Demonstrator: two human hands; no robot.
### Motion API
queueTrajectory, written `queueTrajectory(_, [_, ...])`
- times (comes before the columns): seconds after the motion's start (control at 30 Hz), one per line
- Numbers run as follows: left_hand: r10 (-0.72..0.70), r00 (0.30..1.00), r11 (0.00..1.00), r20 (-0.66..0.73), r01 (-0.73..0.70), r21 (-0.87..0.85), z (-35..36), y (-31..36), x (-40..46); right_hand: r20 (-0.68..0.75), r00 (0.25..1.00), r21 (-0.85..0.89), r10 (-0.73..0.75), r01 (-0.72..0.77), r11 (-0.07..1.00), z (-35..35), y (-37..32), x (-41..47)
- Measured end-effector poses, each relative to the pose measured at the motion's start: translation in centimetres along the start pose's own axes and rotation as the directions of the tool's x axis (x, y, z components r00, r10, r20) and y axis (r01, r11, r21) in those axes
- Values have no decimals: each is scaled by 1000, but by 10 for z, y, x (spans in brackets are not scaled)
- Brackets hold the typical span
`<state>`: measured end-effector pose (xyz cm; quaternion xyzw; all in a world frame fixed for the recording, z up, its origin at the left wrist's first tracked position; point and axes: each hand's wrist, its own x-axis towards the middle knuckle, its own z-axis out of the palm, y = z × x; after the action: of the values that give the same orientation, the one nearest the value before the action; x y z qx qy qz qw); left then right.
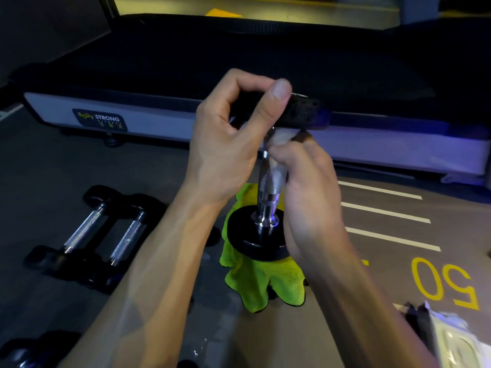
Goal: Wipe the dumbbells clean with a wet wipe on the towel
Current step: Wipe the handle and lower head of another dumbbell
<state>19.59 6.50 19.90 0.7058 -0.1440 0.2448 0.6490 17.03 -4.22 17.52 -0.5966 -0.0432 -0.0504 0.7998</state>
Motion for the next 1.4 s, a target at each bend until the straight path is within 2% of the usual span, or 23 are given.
queueTrajectory(0.07, [6, 1000, 1000, -7, -6, 10, -1, 0, 0, 11, 1000, 110, -9, 8, 994, -2, -1, -10])
queueTrajectory(0.17, [11, 1000, 1000, -10, -11, 19, 2, 0, -1, -107, 987, -11, -122, 122, 992, -3, 4, -14])
queueTrajectory(0.27, [15, 1000, 999, -15, -14, 29, 3, 1, -1, -225, 964, -28, -143, 141, 990, -3, 10, -2])
queueTrajectory(0.4, [-1, 1000, 999, -25, 2, 33, 3, -2, 2, -245, 954, -117, -170, 145, 983, 0, 14, 11])
queueTrajectory(0.5, [3, 1000, 999, -27, -2, 34, 3, -2, 2, -157, 966, -318, -203, 145, 937, 3, 14, 18])
queueTrajectory(0.63, [41, 999, 999, 6, -41, 11, 7, 2, -3, -71, 990, -354, -124, 91, 931, 4, 10, 28])
queueTrajectory(0.7, [33, 999, 999, -1, -33, 24, 7, 3, -2, -18, 999, -252, -44, 38, 967, 4, 10, 37])
queueTrajectory(0.73, [20, 1000, 999, -11, -20, 33, 6, 3, -1, 39, 998, -134, 40, -35, 990, 3, 10, 43])
queueTrajectory(0.8, [-8, 1000, 999, -21, 9, 43, 3, 2, 2, 209, 955, 79, 212, -233, 969, -2, 9, 53])
queueTrajectory(0.87, [-31, 1000, 999, -7, 31, 24, 0, 0, 2, 305, 913, 142, 270, -324, 935, -4, 6, 56])
queueTrajectory(0.93, [-34, 999, 999, -12, 34, 12, -1, -1, 2, 243, 933, 129, 265, -302, 945, 0, 7, 52])
queueTrajectory(1.0, [-27, 1000, 1000, -17, 27, 12, 1, 0, 3, 6, 982, 7, 190, -190, 982, 10, 5, 41])
queueTrajectory(1.07, [-18, 1000, 1000, 7, 18, 23, 5, 0, 3, -167, 983, -166, 74, -102, 981, 19, 2, 30])
queueTrajectory(1.17, [2, 1000, 999, 23, -3, 36, 6, 1, 1, -202, 979, -214, 14, -58, 975, 20, -2, 23])
queueTrajectory(1.27, [-9, 1000, 1000, 14, 8, 22, 2, 2, 1, -77, 992, -254, 96, -112, 961, 9, 3, 33])
queueTrajectory(1.4, [-14, 1000, 1000, 0, 14, -10, -4, 0, -1, 230, 947, 74, 222, -245, 967, -5, 13, 44])
